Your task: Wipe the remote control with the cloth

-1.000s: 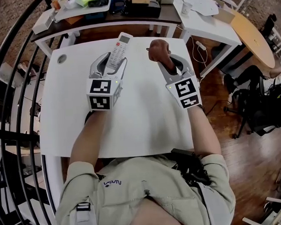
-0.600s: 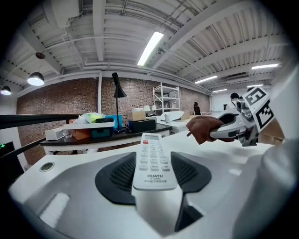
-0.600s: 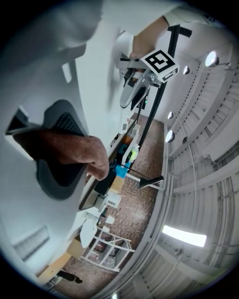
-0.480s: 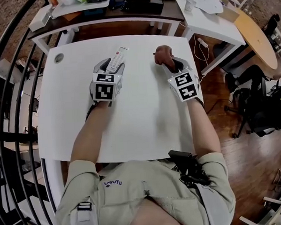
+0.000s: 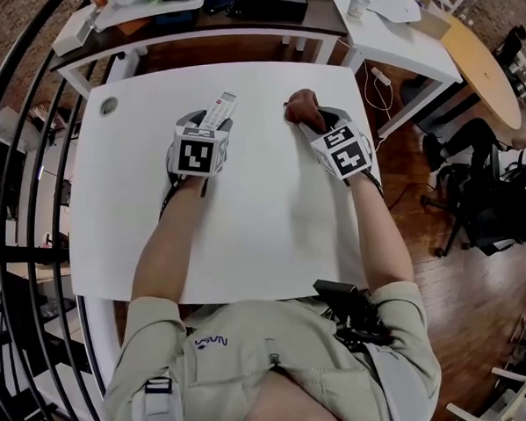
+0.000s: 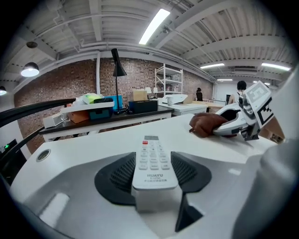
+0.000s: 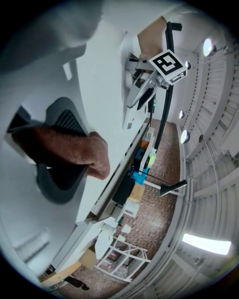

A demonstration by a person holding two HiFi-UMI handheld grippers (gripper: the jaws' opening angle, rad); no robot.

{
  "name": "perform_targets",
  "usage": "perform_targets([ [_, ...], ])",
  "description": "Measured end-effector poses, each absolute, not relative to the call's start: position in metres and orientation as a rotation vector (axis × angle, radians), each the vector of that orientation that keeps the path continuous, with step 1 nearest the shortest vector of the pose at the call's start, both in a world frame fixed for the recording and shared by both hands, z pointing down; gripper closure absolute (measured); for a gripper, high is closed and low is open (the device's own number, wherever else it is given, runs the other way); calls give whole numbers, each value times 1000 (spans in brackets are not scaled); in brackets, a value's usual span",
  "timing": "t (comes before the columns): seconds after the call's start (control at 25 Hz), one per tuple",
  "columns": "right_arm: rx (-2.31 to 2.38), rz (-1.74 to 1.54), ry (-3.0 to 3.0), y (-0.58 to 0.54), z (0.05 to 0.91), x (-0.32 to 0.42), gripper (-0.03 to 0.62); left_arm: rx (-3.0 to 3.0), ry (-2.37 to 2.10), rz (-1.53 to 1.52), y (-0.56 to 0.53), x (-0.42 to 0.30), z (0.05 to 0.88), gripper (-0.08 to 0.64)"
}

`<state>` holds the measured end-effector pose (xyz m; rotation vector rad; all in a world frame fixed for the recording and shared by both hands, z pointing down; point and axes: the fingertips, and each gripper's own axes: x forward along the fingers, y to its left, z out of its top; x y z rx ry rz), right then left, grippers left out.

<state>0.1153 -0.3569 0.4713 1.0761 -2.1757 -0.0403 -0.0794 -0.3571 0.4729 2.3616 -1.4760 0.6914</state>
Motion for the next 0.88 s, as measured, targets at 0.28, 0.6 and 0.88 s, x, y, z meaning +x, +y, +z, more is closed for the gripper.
perform_targets([
  [0.28, 1222, -55, -2213, -346, 444, 127, 328, 2392, -1505, 688, -346, -82, 464, 284],
  [0.6, 1424, -363, -2467, -212, 320, 96, 588, 2701, -1730, 236, -227, -78, 342, 439],
  [0.88, 1516, -394, -2524, -104, 300, 86, 588, 2791, -1763, 71, -103, -62, 303, 535],
])
